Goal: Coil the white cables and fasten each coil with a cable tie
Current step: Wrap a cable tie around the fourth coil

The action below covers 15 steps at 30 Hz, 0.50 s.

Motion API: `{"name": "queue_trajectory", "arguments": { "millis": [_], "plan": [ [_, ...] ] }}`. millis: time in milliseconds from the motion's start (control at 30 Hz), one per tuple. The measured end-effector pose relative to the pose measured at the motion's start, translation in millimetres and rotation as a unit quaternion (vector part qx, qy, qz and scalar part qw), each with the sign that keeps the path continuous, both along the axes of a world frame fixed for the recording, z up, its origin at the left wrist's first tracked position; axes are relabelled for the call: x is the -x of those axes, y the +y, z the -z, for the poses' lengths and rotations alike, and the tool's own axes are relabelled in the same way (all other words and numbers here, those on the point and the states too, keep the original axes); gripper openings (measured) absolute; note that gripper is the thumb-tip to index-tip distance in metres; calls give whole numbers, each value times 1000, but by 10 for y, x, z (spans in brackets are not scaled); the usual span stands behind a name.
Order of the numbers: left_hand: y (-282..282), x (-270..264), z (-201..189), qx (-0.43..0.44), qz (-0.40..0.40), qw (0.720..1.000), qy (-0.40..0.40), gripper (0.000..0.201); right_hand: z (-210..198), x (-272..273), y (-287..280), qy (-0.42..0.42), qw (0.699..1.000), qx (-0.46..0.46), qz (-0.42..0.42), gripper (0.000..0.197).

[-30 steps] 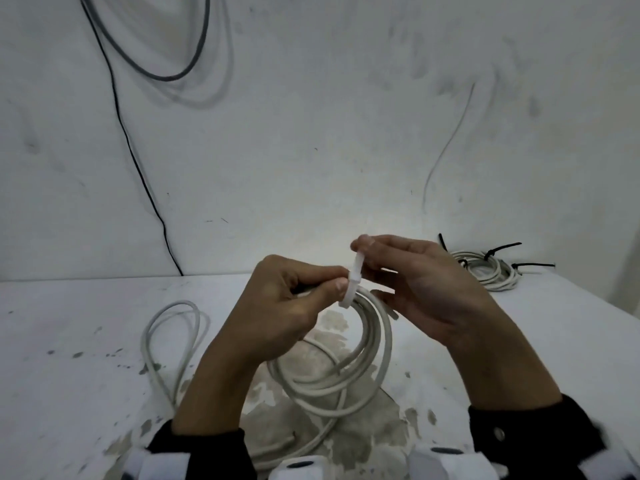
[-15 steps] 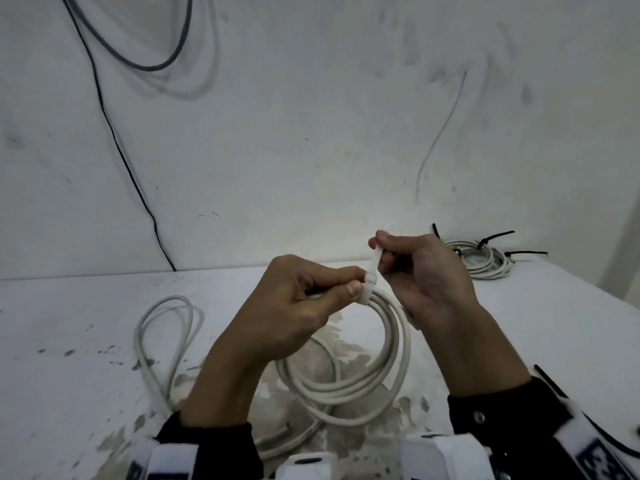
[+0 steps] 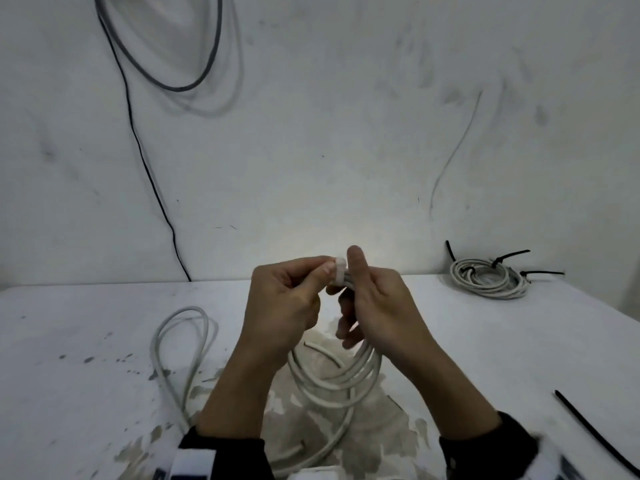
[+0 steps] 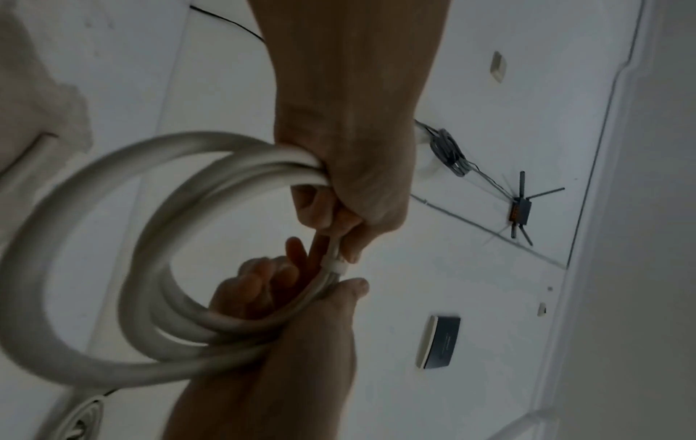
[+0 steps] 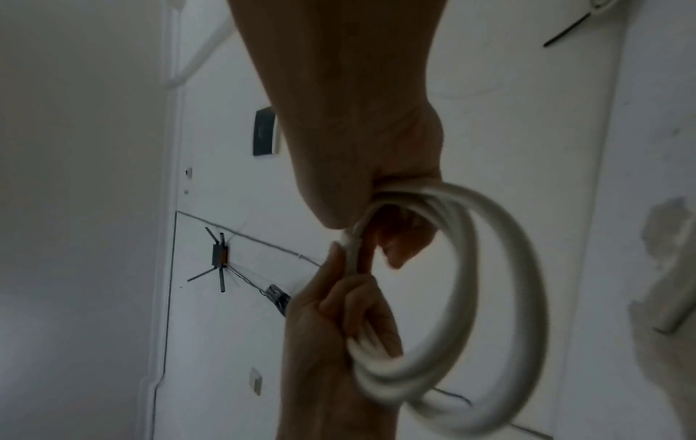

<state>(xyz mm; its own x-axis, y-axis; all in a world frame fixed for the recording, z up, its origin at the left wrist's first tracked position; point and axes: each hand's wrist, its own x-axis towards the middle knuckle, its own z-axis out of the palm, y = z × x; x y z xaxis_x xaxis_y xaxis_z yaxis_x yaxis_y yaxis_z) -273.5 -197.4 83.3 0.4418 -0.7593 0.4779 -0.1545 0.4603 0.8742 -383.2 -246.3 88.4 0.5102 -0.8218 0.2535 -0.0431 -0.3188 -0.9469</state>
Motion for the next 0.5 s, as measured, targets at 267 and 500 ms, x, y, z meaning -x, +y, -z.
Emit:
{"name": "queue_trajectory", "arguments": {
  "millis": [267, 500],
  "plan": [
    [-52, 51, 11, -80, 44, 995, 38, 73, -58, 108, -118, -30, 997, -24, 68, 62],
    [-81, 72, 144, -155, 112, 981, -10, 47, -62, 170, -250, -226, 951, -120, 177, 55]
  ]
}}
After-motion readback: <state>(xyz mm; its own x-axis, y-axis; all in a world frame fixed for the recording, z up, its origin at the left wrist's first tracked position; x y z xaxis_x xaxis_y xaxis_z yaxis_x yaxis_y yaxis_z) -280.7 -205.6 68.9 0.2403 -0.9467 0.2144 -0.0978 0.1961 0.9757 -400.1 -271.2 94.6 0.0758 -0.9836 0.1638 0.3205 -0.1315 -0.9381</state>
